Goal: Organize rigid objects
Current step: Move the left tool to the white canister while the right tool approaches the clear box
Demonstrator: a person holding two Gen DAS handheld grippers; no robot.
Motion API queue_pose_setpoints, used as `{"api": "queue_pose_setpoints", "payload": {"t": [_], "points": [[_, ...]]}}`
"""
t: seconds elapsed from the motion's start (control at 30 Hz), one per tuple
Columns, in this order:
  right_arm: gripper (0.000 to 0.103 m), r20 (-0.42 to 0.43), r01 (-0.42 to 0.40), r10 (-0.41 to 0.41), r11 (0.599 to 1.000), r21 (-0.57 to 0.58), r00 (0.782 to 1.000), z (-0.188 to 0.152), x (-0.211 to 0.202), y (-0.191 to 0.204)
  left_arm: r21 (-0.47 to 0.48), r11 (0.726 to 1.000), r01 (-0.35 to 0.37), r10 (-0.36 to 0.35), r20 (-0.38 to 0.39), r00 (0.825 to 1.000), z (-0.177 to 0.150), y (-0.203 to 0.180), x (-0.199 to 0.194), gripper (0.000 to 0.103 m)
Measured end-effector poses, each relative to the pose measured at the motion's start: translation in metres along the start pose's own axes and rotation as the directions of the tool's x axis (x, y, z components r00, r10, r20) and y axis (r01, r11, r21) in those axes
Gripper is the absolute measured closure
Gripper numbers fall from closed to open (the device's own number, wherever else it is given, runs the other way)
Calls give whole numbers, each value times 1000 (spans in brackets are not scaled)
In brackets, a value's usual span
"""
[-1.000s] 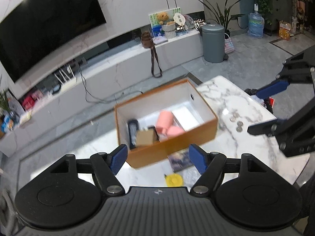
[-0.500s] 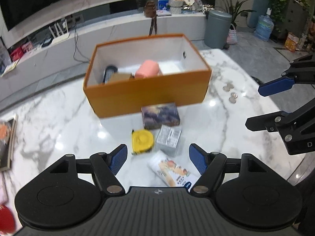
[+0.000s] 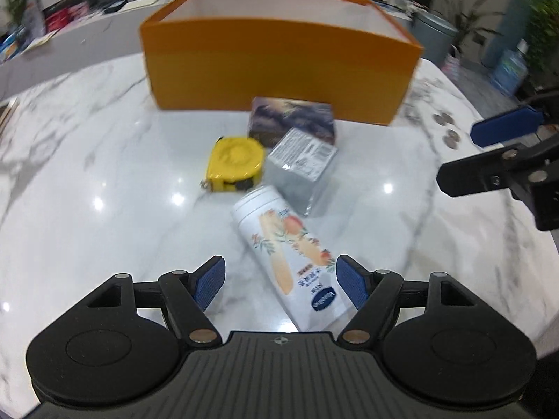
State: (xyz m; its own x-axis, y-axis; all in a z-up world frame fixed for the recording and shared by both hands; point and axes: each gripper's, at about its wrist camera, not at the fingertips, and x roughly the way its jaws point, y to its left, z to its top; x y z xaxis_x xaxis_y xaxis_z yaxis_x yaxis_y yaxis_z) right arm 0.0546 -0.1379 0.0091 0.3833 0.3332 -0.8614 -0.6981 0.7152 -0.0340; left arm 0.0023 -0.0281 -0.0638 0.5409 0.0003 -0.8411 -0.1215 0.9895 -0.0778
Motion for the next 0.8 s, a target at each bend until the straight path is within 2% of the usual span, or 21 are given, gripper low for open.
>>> {"api": "queue_pose_setpoints", "payload": {"t": [0.1,0.27,0.43,0.7,0.8], "points": [[42,1,-20,20,1000,1,1000,0,13,0,-54,999,-4,4,14,1000,-5,4,8,18],[40,14,-37,37,999,6,999,10,32,3,-128,991,29,-23,43,999,-9,5,14,18],[38,35,-36,35,999,0,999,24,51,9,-171,985,20,-3,100,995,-10,2,19,15],[38,7,-52,53,998,-29,999,36,85,20,-171,985,-14,41,157,987,-9,-2,23,15],[40,3,-68,68,997,-40,998,36,94,23,-147,989,-19,43,165,985,-12,1,21,18]]}}
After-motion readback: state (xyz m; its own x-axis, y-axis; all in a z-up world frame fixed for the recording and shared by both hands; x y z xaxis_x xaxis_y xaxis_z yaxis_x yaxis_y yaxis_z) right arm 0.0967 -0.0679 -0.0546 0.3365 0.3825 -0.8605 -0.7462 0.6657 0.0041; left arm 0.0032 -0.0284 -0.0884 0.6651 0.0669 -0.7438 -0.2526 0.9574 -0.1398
